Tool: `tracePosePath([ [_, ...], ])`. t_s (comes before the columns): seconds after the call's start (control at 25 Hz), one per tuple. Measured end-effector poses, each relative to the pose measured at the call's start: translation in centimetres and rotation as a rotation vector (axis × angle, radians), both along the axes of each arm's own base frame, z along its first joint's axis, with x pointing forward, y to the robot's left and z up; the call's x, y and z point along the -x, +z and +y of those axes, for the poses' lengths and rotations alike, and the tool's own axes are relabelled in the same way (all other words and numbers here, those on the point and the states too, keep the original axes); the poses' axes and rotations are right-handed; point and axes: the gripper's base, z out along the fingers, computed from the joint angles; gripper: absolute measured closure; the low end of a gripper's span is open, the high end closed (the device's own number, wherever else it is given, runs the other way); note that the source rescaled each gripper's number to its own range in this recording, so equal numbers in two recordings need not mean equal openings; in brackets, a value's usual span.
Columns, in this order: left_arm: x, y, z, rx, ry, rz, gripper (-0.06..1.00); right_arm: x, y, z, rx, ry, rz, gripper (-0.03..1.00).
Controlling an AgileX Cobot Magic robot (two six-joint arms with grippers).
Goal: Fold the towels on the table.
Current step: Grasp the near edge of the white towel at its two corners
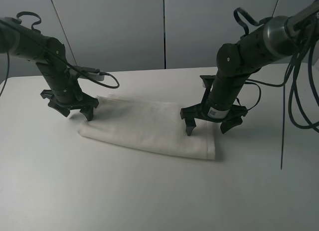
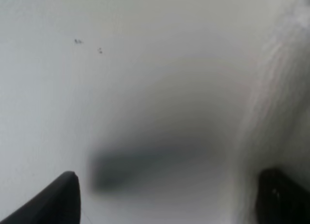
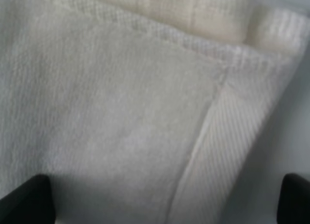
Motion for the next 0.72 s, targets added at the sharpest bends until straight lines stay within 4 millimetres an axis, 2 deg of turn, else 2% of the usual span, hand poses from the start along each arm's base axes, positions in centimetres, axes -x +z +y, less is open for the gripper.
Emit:
tracePosePath([
  [0.08,0.0,0.0,0.0,0.000,0.000,0.000,-0.02,0.0,0.0,0.0,-0.004,-0.003,0.002,-0.03],
  [0.12,0.0,0.0,0.0,0.000,0.000,0.000,-0.02,0.0,0.0,0.1,-0.007,-0.006,0.002,0.01],
  [0.16,0.0,0.0,0.0,0.000,0.000,0.000,-0.02,0.0,0.0,0.1,-0.015,-0.015,0.007,0.07],
  [0.32,0.0,0.0,0.0,0.000,0.000,0.002,-0.02,0.0,-0.1,0.6,-0.066,-0.049,0.013,0.43],
  [0.36,0.0,0.0,0.0,0.000,0.000,0.002,-0.02,0.0,-0.1,0.7,-0.077,-0.053,0.016,0.48],
  [0.56,0.0,0.0,0.0,0.000,0.000,0.002,-0.02,0.0,-0.1,0.9,-0.101,-0.055,0.017,0.54],
  [0.6,0.0,0.0,0.0,0.000,0.000,0.002,-0.02,0.0,-0.2,1.0,-0.104,-0.059,0.017,0.58],
  [0.64,0.0,0.0,0.0,0.000,0.000,0.002,-0.02,0.0,-0.2,1.0,-0.107,-0.060,0.017,0.63],
  [0.72,0.0,0.0,0.0,0.000,0.000,0.002,-0.02,0.0,-0.3,1.1,-0.116,-0.059,0.019,0.83],
])
